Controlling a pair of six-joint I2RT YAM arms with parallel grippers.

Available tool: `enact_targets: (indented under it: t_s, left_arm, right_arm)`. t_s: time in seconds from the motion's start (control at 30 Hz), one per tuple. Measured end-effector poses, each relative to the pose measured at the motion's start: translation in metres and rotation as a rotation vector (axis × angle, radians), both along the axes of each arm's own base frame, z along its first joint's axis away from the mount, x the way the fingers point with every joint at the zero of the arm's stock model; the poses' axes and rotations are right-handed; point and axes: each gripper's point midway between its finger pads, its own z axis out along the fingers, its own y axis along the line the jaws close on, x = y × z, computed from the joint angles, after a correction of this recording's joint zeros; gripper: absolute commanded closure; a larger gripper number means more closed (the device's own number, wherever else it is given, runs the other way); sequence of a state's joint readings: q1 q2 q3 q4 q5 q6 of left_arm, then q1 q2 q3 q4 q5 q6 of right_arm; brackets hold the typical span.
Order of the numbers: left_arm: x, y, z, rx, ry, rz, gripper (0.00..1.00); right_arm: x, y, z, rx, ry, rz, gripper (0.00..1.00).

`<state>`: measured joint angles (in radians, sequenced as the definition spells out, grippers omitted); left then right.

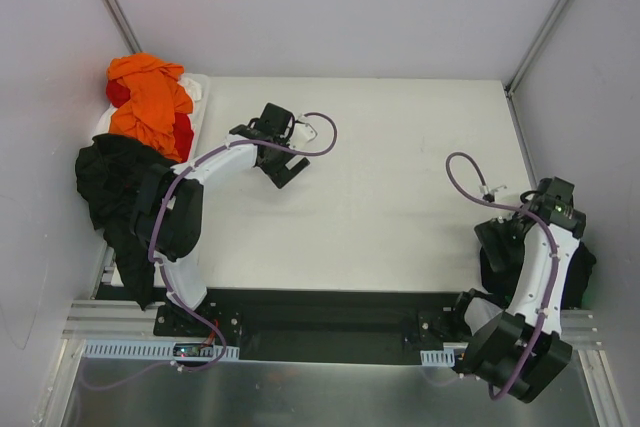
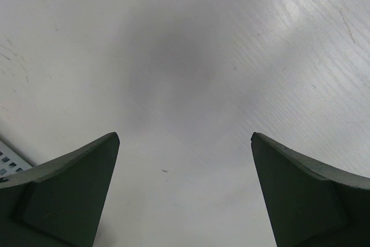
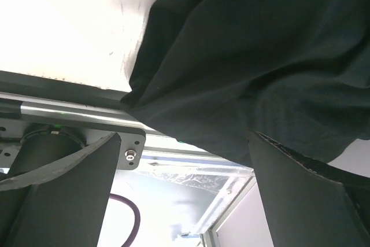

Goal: Fold and stack the t-shirts
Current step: Put the neatly folded tshirt into the corner of the board with the right arm

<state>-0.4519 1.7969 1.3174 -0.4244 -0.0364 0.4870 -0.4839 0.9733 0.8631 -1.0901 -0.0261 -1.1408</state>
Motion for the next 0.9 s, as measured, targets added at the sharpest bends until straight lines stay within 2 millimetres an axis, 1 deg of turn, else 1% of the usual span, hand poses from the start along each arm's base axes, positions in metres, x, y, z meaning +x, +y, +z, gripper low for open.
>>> enact_targets:
  t_s: [0.1, 0.17, 0.27, 0.37, 0.5, 0.53, 0.6, 0.63, 0.67, 0.73, 0.8, 0.9]
  left_arm:
    - [-0.002, 0.001, -0.003, 0.001, 0.008, 0.007, 0.01]
    - [-0.002, 0.002, -0.003, -0.002, 0.007, 0.024, 0.01]
    - [0.002, 0.006, -0.002, -0.01, -0.006, 0.075, 0.01]
    - [0.008, 0.017, 0.0, -0.017, -0.018, 0.158, 0.01]
    - [0.023, 0.048, 0.007, -0.022, -0.05, 0.318, 0.01]
    - [0.027, 0.059, 0.009, -0.023, -0.059, 0.369, 0.02]
    - [0.032, 0.076, 0.01, -0.025, -0.07, 0.438, 0.06]
    - [0.033, 0.084, 0.011, -0.025, -0.074, 0.471, 0.06]
    - [0.034, 0.092, 0.011, -0.026, -0.076, 0.502, 0.06]
    - [0.036, 0.106, 0.014, -0.023, -0.089, 0.556, 0.02]
    - [0.035, 0.114, 0.02, -0.031, -0.102, 0.58, 0.01]
    - [0.031, 0.114, 0.031, -0.045, -0.127, 0.573, 0.01]
  right_arm:
    - [0.002, 0.005, 0.005, 0.002, -0.016, 0.012, 0.04]
    - [0.009, 0.01, 0.011, 0.005, -0.038, 0.026, 0.04]
    - [0.026, 0.021, 0.025, 0.008, -0.09, 0.057, 0.04]
    - [0.045, 0.038, 0.035, 0.021, -0.128, 0.091, 0.04]
    - [0.083, 0.073, 0.037, 0.021, -0.163, 0.166, 0.04]
    - [0.092, 0.08, 0.035, 0.01, -0.169, 0.177, 0.04]
    - [0.112, 0.095, 0.033, -0.012, -0.177, 0.194, 0.04]
    - [0.123, 0.103, 0.032, -0.023, -0.19, 0.196, 0.04]
    - [0.136, 0.111, 0.032, -0.029, -0.208, 0.196, 0.04]
    - [0.159, 0.125, 0.031, -0.035, -0.25, 0.189, 0.04]
    - [0.18, 0.139, 0.03, -0.043, -0.284, 0.185, 0.04]
    - [0.208, 0.159, 0.024, -0.075, -0.309, 0.204, 0.04]
